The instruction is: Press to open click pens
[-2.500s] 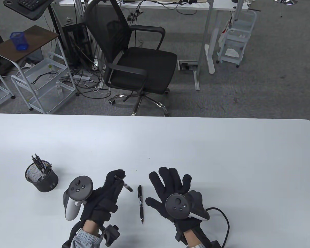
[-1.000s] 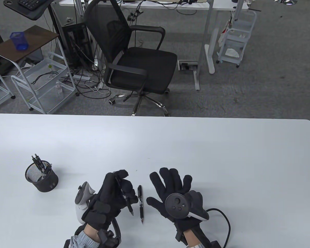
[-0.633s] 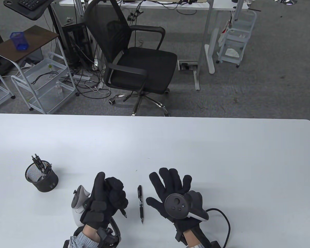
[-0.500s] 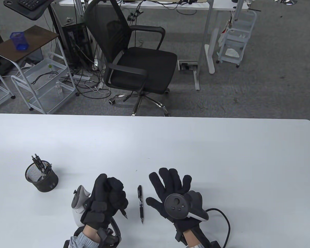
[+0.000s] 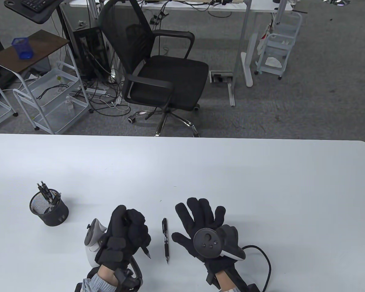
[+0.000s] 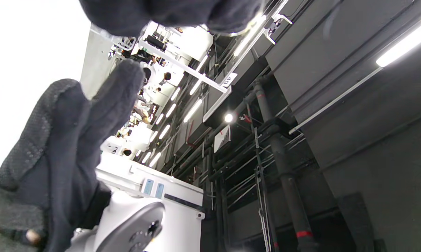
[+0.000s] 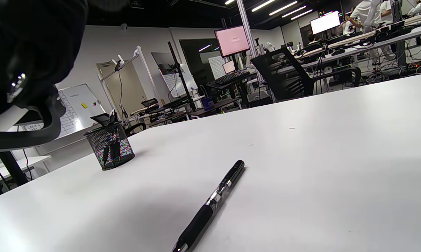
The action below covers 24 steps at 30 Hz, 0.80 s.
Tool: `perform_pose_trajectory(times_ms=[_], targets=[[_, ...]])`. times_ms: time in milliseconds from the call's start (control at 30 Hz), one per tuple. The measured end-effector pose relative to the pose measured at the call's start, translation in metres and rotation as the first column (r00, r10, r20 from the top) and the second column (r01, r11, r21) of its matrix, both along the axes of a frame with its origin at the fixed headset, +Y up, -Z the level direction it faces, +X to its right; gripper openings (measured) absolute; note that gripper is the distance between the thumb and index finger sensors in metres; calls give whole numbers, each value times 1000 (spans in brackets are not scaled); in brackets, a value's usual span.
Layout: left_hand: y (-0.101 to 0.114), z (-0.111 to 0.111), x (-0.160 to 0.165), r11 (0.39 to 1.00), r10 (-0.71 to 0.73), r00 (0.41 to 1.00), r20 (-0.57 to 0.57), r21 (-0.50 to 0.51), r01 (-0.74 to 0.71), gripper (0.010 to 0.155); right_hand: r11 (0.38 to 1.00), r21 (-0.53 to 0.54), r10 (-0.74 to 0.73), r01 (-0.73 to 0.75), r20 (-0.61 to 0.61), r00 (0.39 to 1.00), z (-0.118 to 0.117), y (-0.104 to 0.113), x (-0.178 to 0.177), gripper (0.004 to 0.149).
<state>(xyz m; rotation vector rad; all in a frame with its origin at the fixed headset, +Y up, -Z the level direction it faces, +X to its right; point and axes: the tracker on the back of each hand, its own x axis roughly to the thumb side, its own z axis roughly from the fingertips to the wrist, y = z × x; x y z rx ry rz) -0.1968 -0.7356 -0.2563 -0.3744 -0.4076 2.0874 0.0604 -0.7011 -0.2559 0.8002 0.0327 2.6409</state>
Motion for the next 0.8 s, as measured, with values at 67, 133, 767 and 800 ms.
perform_pose_trajectory(times_ms=[67, 133, 767, 800], targets=[[0, 0, 0, 1000, 0, 1000, 0, 0, 0, 63, 1000, 0, -1, 1, 0, 1000, 0, 0, 0, 76], [1, 0, 0, 1000, -8, 1000, 3, 3, 8, 64, 1000, 0, -1, 1, 0, 1000, 0, 0, 0, 76], [13, -7, -4, 855, -516, 854, -64, 26, 519, 51, 1000, -1, -10, 10, 3, 1000, 0, 0, 2, 76], [12, -8, -3, 833, -551, 833, -56, 28, 553, 50, 1000, -1, -12, 12, 3, 1000, -1, 0, 2, 76]])
